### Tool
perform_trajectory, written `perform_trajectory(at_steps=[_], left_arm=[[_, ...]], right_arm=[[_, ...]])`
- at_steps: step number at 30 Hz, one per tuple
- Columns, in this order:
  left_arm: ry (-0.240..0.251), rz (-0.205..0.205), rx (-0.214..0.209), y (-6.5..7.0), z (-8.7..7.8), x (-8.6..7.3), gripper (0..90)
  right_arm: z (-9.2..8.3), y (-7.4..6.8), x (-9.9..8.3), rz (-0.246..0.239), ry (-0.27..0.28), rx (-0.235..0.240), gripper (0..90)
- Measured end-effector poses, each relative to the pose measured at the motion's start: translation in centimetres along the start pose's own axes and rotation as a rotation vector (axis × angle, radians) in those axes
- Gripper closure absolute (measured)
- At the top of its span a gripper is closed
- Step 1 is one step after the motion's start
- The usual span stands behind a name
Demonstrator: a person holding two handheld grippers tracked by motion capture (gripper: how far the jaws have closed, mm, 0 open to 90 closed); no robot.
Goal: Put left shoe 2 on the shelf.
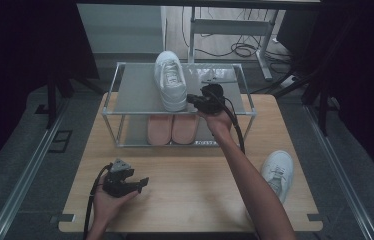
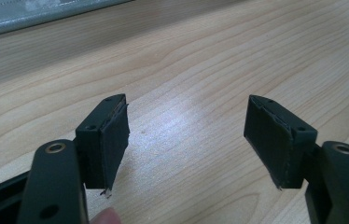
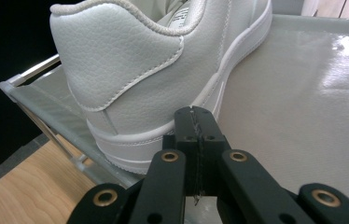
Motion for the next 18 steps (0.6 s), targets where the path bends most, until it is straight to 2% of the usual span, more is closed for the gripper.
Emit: perform_trajectory(at_steps=[18], left_arm=[[0.000, -0.006, 0.000, -0.1, 0.0, 0.0, 31.3]], right_arm=[[1.7, -2.5, 0.6, -0.034, 0.004, 0.048, 90.0]])
Point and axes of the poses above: each handheld gripper's, and its own axes: z roughly forward along the jaws, x roughly out of its top, y roughly to its right, the point moved 5 cm from there along z, roughly forward along the jaws, and after that the axes turned 11 degrees about -z, right-handed, at the moved point
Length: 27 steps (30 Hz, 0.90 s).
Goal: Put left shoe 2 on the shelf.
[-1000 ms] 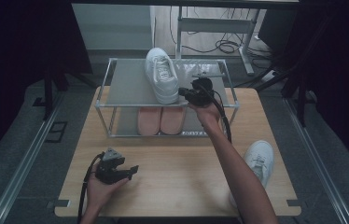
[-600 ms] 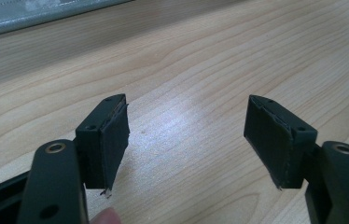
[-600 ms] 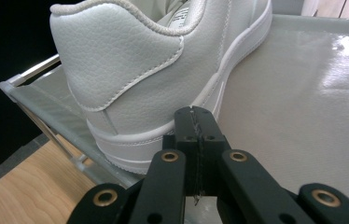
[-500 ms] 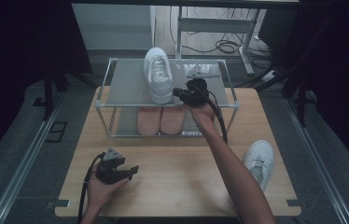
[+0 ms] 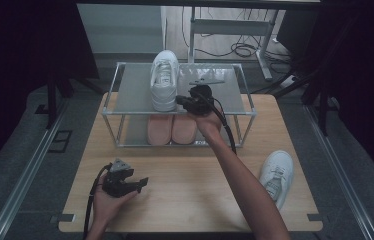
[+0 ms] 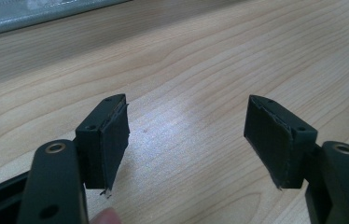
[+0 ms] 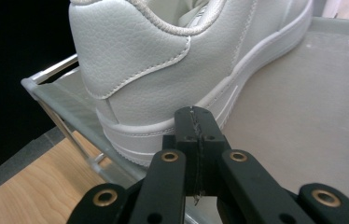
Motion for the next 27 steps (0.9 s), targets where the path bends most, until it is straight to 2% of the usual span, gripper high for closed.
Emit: perform_trajectory(at_steps=[17, 20, 27], left_arm=[[0.001, 0.003, -0.004, 0.1, 0.0, 0.0, 31.2], [0.005, 0.000, -0.005, 0.1, 0.0, 0.0, 31.3], [0.006, -0.001, -0.004, 0.1, 0.0, 0.0, 31.2]], right_arm=[[0.7, -0.8, 0.3, -0.002, 0.006, 0.001, 90.0], [0.3, -0.7, 0.3, 0.002, 0.014, 0.004, 90.0], [-1.6, -0.4, 0.2, -0.021, 0.023, -0.004, 90.0]])
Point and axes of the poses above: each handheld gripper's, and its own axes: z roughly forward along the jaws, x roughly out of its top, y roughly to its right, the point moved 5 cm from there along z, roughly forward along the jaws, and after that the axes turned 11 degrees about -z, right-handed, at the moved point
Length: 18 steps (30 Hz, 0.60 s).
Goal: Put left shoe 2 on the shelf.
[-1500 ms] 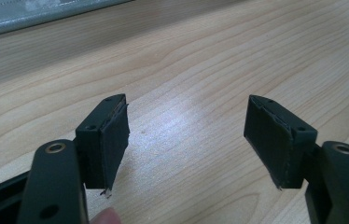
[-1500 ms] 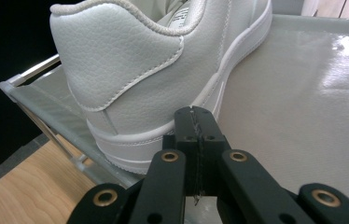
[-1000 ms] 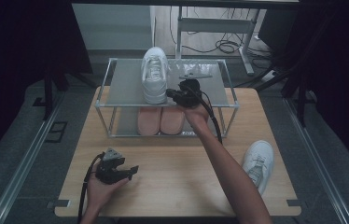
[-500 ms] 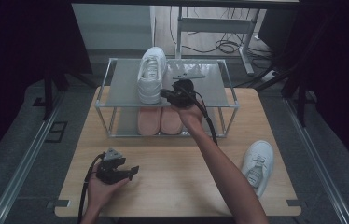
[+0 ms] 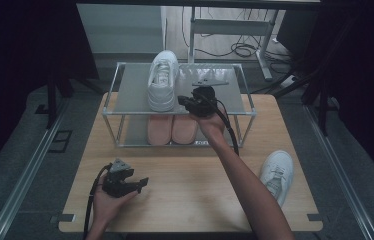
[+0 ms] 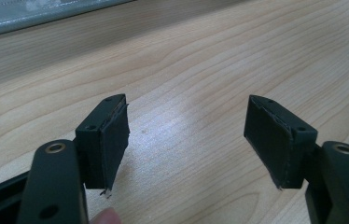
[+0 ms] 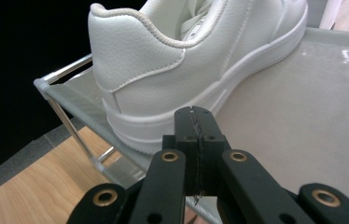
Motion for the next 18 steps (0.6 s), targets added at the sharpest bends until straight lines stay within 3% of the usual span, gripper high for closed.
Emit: perform_trajectory(at_steps=[6, 18], left_arm=[[0.001, -0.003, 0.002, -0.1, 0.0, 0.0, 31.3], [-0.003, -0.001, 0.004, 0.0, 0.0, 0.0, 31.2]], right_arm=[[-2.0, 0.3, -0.9, -0.013, 0.000, 0.008, 90.0], [-4.5, 0.7, -4.8, -0.002, -0.041, 0.020, 90.0]])
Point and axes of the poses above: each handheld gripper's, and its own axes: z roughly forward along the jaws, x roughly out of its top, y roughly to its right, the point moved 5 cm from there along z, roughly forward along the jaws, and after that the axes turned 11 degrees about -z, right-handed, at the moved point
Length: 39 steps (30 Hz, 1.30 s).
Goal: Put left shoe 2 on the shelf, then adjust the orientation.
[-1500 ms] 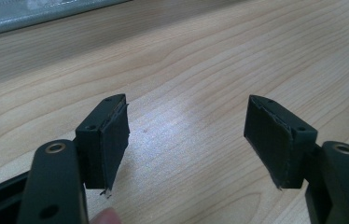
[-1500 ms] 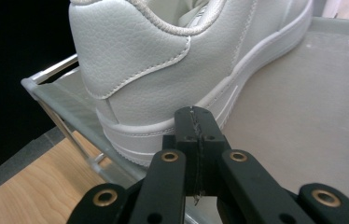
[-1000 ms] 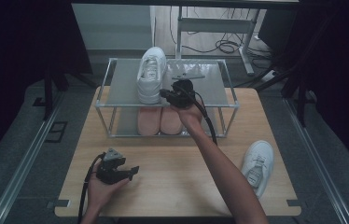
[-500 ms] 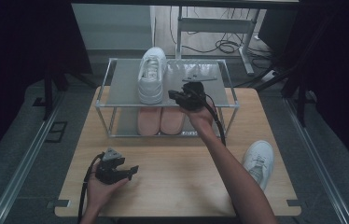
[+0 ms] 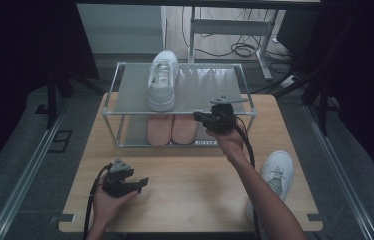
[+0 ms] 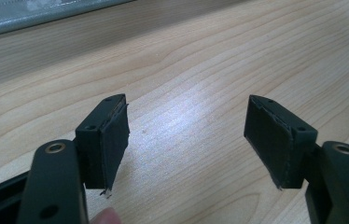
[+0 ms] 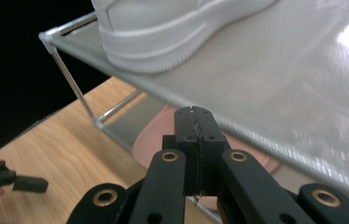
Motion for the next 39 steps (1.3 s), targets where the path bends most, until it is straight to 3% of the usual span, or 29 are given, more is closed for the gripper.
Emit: perform_trajectory(at_steps=[9, 14, 25, 29, 39], left_arm=[[-0.001, 0.005, -0.001, 0.1, 0.0, 0.0, 31.2], [0.005, -0.002, 0.000, 0.0, -0.1, 0.0, 31.3], [-0.003, 0.005, -0.002, 0.3, 0.1, 0.0, 31.2], [-0.003, 0.003, -0.001, 0.3, 0.1, -0.1, 31.3], [-0.006, 0.003, -0.002, 0.6, 0.3, -0.1, 31.2]], right_arm=[[-1.7, -0.1, -2.2, -0.005, -0.005, 0.005, 90.0], [-3.5, -0.8, -3.6, -0.049, -0.020, 0.008, 90.0], [-7.7, -2.5, -5.8, -0.071, -0.019, 0.032, 90.0], [-9.0, -2.7, -6.9, -0.089, -0.009, 0.006, 90.0], [-12.1, -2.1, -9.9, -0.038, 0.000, -0.013, 90.0]])
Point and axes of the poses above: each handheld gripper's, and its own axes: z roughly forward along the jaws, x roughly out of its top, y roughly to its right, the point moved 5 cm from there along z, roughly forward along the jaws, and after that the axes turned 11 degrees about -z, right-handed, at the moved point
